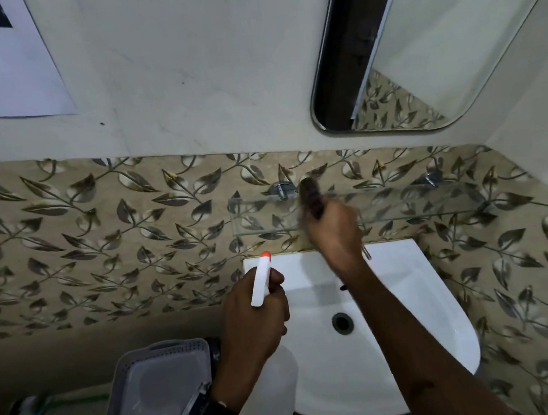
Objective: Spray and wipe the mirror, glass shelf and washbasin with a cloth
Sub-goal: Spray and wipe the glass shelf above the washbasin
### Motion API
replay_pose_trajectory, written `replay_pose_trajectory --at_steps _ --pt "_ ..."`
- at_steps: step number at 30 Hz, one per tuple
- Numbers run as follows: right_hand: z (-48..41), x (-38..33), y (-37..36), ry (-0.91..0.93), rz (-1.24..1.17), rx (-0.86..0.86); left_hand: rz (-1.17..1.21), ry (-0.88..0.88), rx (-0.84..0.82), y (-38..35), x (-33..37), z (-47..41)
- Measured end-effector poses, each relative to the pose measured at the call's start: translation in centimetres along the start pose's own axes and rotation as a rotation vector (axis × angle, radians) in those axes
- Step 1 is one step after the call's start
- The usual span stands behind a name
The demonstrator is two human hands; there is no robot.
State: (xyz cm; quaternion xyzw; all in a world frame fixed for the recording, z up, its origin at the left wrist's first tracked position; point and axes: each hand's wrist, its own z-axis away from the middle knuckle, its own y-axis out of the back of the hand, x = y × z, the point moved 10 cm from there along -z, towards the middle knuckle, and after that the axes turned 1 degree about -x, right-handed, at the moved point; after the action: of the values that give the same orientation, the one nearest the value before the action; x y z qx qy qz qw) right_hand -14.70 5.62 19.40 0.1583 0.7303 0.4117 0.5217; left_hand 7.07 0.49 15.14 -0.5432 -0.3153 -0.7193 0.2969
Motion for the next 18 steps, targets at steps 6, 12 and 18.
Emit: replay_pose_trajectory --at_steps 6,12,18 --pt "2.9 -6.5 -6.9 0.158 -0.083 -0.201 0.018 -0.008 0.107 3.2 0.7 0.9" --pt "9.6 -10.1 -14.5 0.237 -0.396 -0.645 -0.032 0.008 0.228 8.1 0.2 2.2" --pt "13.8 -1.3 -19.5 -0.077 -0.458 -0.74 -0.054 -0.018 0.277 10.0 -0.2 1.1"
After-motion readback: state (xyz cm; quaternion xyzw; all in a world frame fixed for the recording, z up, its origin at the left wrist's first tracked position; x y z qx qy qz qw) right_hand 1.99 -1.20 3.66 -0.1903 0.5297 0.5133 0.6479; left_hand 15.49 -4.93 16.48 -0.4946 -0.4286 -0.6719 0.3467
